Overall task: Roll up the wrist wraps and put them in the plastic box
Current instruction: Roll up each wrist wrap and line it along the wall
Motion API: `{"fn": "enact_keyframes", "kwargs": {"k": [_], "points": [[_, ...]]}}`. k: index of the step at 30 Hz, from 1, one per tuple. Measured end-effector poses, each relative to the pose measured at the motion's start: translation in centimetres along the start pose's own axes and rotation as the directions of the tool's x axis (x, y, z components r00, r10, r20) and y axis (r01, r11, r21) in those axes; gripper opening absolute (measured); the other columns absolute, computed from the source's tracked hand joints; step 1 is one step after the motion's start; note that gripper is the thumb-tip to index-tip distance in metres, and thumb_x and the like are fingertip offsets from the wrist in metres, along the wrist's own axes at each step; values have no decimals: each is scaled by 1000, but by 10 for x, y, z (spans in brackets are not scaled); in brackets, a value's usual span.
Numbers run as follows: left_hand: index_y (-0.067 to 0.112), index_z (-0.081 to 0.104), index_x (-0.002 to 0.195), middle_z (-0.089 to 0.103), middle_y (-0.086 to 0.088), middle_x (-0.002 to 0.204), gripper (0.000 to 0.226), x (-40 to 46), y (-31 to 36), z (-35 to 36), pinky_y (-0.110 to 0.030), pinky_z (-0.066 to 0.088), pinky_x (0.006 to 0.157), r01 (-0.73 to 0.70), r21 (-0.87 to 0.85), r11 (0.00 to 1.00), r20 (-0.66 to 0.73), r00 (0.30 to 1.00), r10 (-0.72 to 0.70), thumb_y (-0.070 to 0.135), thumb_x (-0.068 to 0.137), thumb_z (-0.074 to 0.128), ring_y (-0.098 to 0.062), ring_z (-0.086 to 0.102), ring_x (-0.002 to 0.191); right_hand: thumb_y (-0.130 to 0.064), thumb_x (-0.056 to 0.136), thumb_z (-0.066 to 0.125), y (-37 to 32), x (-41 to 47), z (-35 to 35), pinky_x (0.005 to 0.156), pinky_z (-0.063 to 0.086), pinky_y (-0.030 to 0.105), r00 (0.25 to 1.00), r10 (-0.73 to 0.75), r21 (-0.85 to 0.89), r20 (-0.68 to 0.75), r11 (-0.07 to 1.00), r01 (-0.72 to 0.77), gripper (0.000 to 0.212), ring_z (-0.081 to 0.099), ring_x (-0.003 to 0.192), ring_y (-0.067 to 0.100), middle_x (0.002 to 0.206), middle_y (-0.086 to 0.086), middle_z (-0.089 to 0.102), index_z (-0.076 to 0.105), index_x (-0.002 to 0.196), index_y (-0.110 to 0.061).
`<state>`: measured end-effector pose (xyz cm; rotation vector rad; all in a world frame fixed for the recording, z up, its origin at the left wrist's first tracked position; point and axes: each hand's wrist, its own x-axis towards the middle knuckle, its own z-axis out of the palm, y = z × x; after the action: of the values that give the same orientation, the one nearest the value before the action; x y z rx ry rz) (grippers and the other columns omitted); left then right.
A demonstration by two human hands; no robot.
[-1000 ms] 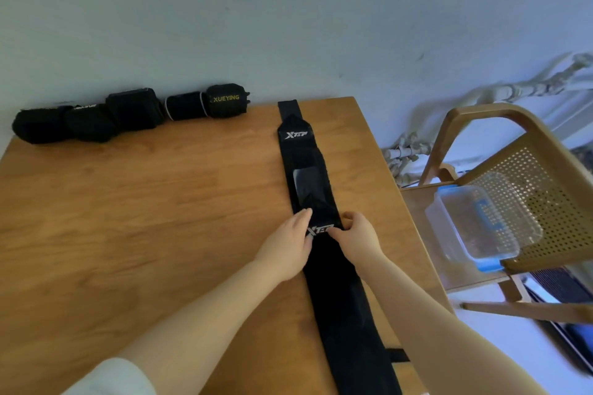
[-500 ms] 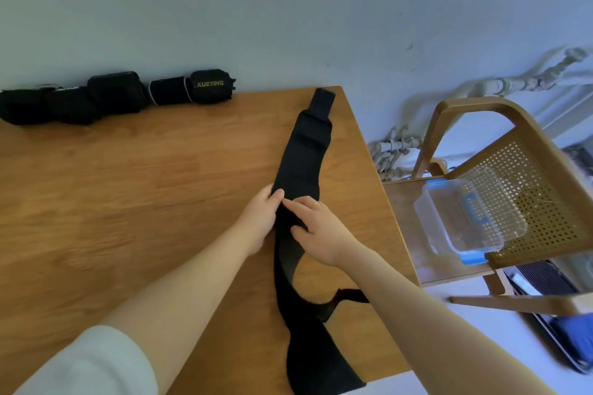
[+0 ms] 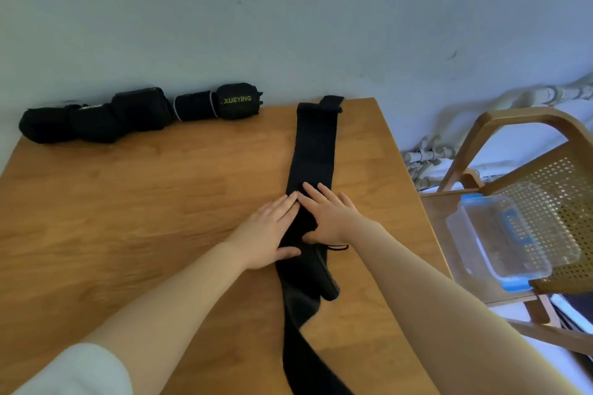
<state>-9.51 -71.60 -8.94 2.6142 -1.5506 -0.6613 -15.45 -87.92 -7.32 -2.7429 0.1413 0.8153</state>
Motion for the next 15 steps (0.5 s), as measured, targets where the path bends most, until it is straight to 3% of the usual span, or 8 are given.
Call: {"fn": "enact_keyframes", "kwargs": {"k": [2, 5, 8, 11, 13, 15], "points": [[14, -12, 150, -23, -3, 156, 83, 3, -8, 2, -29, -10, 115, 4, 105, 994, 35, 999, -8, 46, 96, 42, -17, -16, 145, -43, 89, 60, 2, 13, -12, 117, 0, 49, 1000, 3, -35, 2, 999, -3, 89, -12, 147, 19, 160, -6, -12, -2, 152, -29], [14, -14, 149, -22, -4, 156, 81, 14, -11, 2, -30, -13, 114, 28, 123, 992, 21, 999, -31, 44, 96, 40, -17, -17, 144, -38, 88, 63, 0, 20, -20, 119, 4, 46, 996, 28, -58, -83, 998, -32, 89, -9, 147, 20, 160, -2, -10, 3, 152, -28], [13, -14, 149, -22, -4, 156, 83, 30, -7, -3, -32, -8, 117, 103, 90, 991, 9, 995, -104, 48, 96, 39, -17, -16, 145, -34, 90, 61, -5, 7, -16, 118, 17, 41, 986, 60, 92, -156, 995, -46, 75, 5, 147, 21, 160, 1, 6, 19, 151, -23], [13, -14, 149, -22, -4, 156, 87, 45, -2, -7, -34, -4, 118, 184, 61, 981, 11, 983, -185, 58, 93, 35, -17, -15, 145, -41, 90, 58, -3, -18, -15, 103, 41, 37, 989, 32, 230, -143, 973, 1, 35, 40, 127, 20, 135, -1, 46, 59, 119, -22], [13, -12, 150, -19, -4, 157, 88, 52, 0, -8, -35, -2, 118, 201, 49, 978, -3, 980, -201, 62, 92, 31, -18, -12, 146, -43, 87, 62, 1, -37, -13, 95, 44, 35, 998, 10, 246, -66, 969, 6, 20, 49, 111, 14, 117, -5, 53, 63, 98, -26], [14, -11, 150, -17, -3, 158, 87, 55, 1, -8, -35, 0, 118, 211, 49, 976, -15, 978, -210, 64, 92, 29, -18, -11, 146, -48, 84, 63, 2, -54, -4, 98, 40, 36, 1000, -16, 220, 21, 975, 11, 18, 45, 111, 13, 118, -7, 51, 63, 88, -31]]}}
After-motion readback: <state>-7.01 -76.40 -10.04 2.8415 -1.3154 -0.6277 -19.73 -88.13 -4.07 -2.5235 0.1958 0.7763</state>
